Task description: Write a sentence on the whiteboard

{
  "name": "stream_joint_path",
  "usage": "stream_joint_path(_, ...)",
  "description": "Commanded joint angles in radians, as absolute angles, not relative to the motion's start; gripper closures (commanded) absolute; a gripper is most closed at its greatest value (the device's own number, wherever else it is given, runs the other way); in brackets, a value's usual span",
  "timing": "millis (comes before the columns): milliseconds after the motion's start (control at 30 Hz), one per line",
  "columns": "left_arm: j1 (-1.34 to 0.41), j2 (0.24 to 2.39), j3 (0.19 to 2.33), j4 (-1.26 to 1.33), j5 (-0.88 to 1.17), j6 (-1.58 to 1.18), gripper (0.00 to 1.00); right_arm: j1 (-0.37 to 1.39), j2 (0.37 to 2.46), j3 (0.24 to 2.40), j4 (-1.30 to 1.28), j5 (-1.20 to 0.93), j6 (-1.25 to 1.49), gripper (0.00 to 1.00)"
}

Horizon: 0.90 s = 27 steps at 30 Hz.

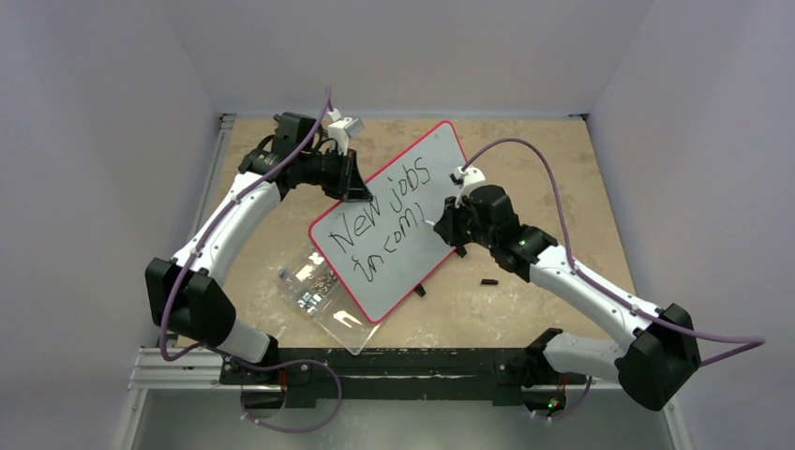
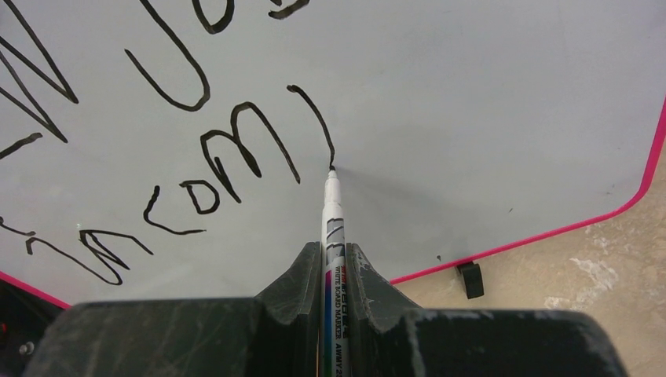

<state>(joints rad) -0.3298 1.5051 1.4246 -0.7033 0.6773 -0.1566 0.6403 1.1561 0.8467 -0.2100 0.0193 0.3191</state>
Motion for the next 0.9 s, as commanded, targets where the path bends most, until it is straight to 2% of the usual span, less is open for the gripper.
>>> stream_joint_path(0, -0.329, 1.470, 1.442, -0.670, 0.603, -0.099, 1.00, 0.637, 1.121, 0.884, -0.232, 0.003, 0.325, 1.00)
stream_joint_path(467, -0.330, 1.463, 1.440, -0.671, 0.600, -0.097, 1.00, 0.638, 1.208, 1.066, -0.205, -0.015, 0.301, 1.00)
stream_joint_path(867, -0.328, 1.460, 1.440, -0.671, 0.601, -0.097, 1.00, 0.637, 1.258, 1.045, -0.178, -0.003, 0.297, 1.00)
